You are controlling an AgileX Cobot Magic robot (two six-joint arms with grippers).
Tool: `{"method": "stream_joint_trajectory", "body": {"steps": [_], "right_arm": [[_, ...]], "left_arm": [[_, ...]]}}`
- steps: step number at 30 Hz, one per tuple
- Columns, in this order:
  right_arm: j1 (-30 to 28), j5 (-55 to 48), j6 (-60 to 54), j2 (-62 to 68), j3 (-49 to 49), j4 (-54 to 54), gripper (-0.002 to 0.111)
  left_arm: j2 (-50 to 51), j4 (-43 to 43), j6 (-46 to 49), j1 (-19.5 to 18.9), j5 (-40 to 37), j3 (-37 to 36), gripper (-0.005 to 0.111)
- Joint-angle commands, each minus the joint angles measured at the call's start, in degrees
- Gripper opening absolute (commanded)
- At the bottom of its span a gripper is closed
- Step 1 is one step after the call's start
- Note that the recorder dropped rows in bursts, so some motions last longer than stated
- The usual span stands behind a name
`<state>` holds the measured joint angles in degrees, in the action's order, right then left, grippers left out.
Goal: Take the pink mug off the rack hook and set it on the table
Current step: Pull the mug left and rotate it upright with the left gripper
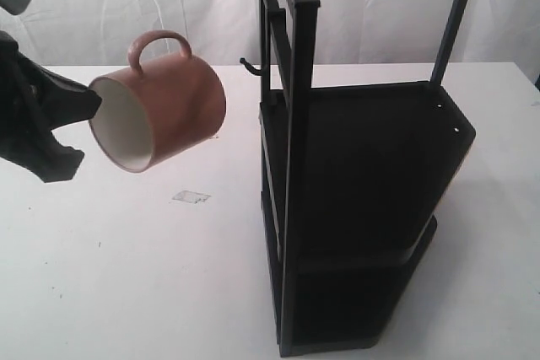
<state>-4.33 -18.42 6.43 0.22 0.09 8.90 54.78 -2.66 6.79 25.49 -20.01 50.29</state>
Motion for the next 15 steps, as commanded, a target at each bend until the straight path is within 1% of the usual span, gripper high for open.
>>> {"method": "stream_joint_trajectory", "body": {"steps": [1, 5, 9, 11, 15], "right_arm": [[-0.3, 0.5, -0.2, -0.2, -0.1, -0.2, 0.0], [-0.3, 0.5, -0.2, -0.2, -0.1, -0.2, 0.0], [-0.3, 0.5, -0.2, -0.2, -0.1, -0.2, 0.0], [-0.3, 0.5, -0.2, -0.2, -0.1, -0.2, 0.0], [-0.3, 0.5, -0.2, -0.2, -0.1, -0.2, 0.0]], "left_arm": [[-0.4, -0.9, -0.5, -0.2, -7.8, 4.5, 0.0], [0.0, -4.8, -1.2, -0.2, -12.2, 7.9, 0.0], [1.6, -9.1, -6.4, -0.2, -13.2, 9.7, 0.0], [2.8, -10.3, -8.5, -0.2, -13.2, 9.9, 0.0], [6.5, -10.4, -8.5, -0.2, -15.0, 9.9, 0.0]]}}
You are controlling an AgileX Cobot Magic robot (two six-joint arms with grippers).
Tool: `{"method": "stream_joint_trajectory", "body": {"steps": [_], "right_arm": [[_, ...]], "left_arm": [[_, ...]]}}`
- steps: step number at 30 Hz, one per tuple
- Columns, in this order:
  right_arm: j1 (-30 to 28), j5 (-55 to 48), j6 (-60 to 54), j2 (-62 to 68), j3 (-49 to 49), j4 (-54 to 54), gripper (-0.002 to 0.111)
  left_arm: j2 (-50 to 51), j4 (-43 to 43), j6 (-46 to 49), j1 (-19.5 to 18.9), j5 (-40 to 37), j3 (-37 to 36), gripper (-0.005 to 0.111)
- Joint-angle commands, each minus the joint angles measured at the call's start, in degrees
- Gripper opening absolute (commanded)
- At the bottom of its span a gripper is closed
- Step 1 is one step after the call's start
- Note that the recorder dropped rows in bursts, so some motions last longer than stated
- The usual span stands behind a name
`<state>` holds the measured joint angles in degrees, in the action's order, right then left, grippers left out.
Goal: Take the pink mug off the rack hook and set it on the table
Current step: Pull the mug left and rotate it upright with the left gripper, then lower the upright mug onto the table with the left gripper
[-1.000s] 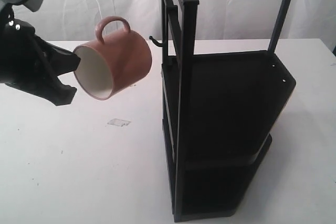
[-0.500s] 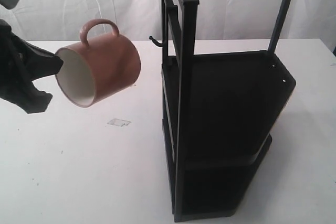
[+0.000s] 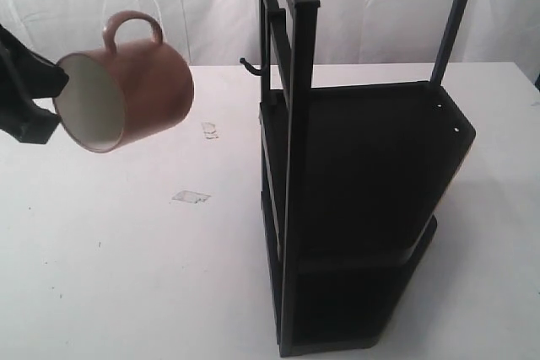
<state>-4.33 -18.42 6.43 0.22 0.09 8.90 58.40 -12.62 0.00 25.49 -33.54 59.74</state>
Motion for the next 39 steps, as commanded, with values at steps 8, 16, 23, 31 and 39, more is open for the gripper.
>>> {"method": "stream_joint_trajectory", "body": {"steps": [8, 16, 23, 31, 39], "right_arm": [[-0.3, 0.5, -0.2, -0.2, -0.1, -0.2, 0.0], [-0.3, 0.5, -0.2, -0.2, -0.1, -0.2, 0.0], [-0.3, 0.5, -0.2, -0.2, -0.1, -0.2, 0.0], [-0.3, 0.5, -0.2, -0.2, -0.1, -0.2, 0.0], [-0.3, 0.5, -0.2, -0.2, -0.1, -0.2, 0.0]], "left_arm": [[8.3, -1.3, -4.5, -0.2, -3.6, 0.4, 0.0], [12.4, -4.4, -4.5, -0.2, -10.6, 7.0, 0.0], [27.0, -4.4, -1.0, -0.2, -20.8, 18.0, 0.0], [40.8, -3.9, 3.9, -0.2, -26.0, 27.1, 0.0], [48.2, -0.8, 7.0, -0.2, -29.7, 35.0, 0.0]]}}
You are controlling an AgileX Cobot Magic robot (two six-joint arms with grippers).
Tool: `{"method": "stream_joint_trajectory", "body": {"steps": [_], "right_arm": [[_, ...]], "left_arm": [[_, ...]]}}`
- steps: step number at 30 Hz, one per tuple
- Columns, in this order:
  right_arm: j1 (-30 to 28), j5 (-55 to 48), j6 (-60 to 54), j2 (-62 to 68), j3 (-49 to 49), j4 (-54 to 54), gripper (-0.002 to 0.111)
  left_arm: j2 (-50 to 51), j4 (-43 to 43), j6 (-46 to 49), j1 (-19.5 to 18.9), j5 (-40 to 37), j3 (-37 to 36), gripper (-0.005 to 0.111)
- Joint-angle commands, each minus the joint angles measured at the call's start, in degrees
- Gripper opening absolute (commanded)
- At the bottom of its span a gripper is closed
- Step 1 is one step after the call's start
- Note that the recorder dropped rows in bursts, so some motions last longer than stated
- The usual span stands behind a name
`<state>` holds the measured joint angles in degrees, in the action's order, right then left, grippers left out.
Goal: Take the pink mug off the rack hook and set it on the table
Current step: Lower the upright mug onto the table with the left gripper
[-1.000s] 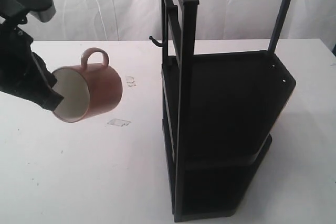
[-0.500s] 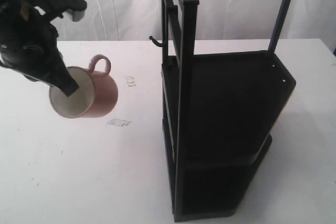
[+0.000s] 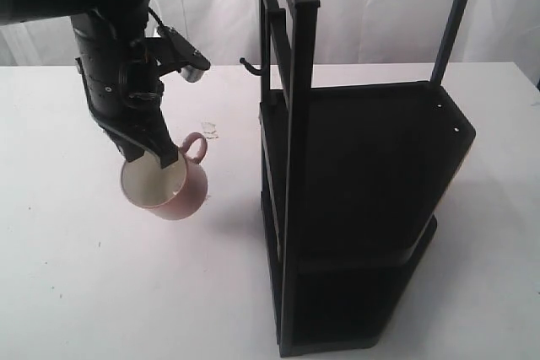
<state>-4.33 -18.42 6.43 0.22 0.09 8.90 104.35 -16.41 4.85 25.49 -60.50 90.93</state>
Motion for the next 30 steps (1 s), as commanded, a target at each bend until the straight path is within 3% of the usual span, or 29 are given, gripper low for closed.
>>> {"method": "stream_joint_trajectory", "body": {"steps": [1, 5, 30], "right_arm": [[-0.3, 0.5, -0.2, -0.2, -0.1, -0.2, 0.0], [-0.3, 0.5, -0.2, -0.2, -0.1, -0.2, 0.0], [-0.3, 0.5, -0.2, -0.2, -0.1, -0.2, 0.0]], "left_arm": [[2.8, 3.6, 3.0, -0.2, -3.3, 4.4, 0.0], [4.8, 5.7, 4.3, -0.2, -5.4, 7.3, 0.0], [6.4, 5.6, 5.4, -0.2, -5.5, 6.5, 0.0]]}}
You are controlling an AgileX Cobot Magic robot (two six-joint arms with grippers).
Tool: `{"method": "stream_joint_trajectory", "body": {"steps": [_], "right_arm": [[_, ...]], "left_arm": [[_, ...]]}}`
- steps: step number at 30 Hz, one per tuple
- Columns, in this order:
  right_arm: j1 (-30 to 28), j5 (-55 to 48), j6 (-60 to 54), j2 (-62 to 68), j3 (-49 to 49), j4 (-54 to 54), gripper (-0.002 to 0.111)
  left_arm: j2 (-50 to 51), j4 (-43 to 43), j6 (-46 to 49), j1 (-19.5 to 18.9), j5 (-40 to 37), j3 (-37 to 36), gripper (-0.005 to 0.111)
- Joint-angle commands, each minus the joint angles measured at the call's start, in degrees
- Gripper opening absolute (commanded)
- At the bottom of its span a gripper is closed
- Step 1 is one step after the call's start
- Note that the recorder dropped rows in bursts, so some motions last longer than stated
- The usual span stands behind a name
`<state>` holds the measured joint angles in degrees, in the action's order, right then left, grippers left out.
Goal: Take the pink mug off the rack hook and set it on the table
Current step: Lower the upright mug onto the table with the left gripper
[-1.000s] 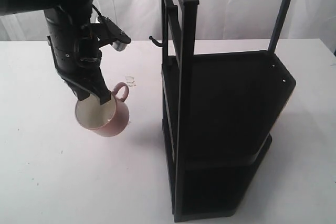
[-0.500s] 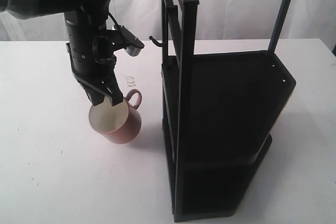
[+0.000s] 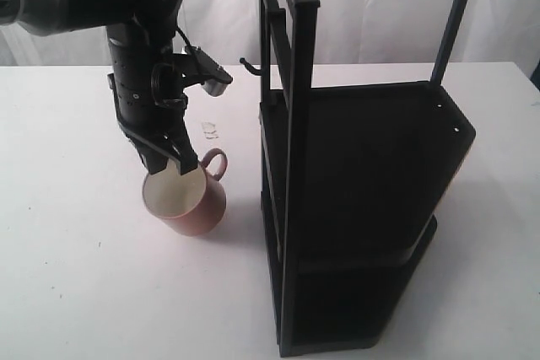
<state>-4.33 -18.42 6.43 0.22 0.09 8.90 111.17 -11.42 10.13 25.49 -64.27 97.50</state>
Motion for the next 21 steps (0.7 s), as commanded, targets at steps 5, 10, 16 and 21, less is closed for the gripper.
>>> {"method": "stream_joint_trajectory", "body": {"steps": [5, 10, 16, 21], "right_arm": [[-0.3, 0.5, -0.2, -0.2, -0.1, -0.3, 0.0], [-0.3, 0.5, -0.2, -0.2, -0.1, -0.3, 0.0], [-0.3, 0.5, -0.2, -0.2, -0.1, -0.3, 0.0], [-0.3, 0.5, -0.2, -0.2, -0.1, -0.3, 0.0]], "left_arm": [[0.4, 0.7, 0.0, -0.2, -2.2, -0.1, 0.0], [1.5, 0.7, -0.5, -0.2, -2.9, -0.1, 0.0], [1.5, 0.7, -0.9, -0.2, -2.9, -0.2, 0.0], [1.5, 0.7, -1.0, -0.2, -2.9, -0.2, 0.018]]}}
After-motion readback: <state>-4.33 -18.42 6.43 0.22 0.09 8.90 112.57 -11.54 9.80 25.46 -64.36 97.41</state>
